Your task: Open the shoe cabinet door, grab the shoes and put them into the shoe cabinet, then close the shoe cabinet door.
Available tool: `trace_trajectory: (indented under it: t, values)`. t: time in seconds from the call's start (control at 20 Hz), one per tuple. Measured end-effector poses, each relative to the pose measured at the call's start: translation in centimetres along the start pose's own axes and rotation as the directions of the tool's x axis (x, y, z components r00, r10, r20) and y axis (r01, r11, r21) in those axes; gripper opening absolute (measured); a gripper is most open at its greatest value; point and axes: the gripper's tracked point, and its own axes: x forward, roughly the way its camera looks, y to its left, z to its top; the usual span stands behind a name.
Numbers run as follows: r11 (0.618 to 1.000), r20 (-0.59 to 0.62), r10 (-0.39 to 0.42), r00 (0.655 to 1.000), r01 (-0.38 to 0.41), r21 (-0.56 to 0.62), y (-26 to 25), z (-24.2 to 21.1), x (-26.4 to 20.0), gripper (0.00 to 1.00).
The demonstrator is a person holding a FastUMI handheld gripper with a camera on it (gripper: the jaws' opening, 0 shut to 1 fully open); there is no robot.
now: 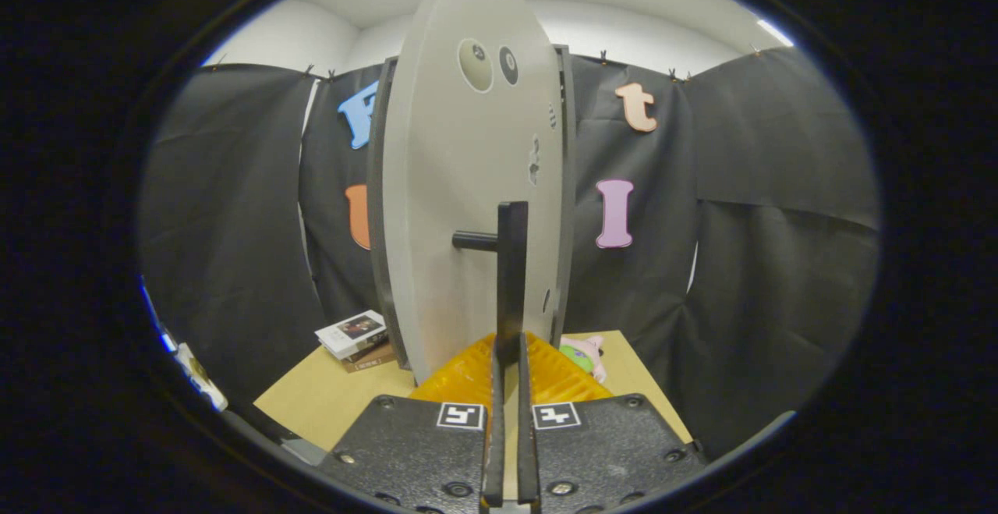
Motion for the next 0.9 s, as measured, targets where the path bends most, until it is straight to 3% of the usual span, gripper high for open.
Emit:
trace_trajectory:
  t: [0.55, 0.65, 0.9]
  values:
    - [0.996, 0.005, -0.084, 0.996, 0.084, 0.009, -5.0, -0.1, -0.4, 0.04]
    - [0.997, 0.000, -0.056, 0.998, 0.056, 0.050, -5.2, 0.1, -0.3, 0.04]
    - [1.000, -0.002, 0.008, 1.000, -0.008, 0.030, -5.1, 0.1, -0.1, 0.04]
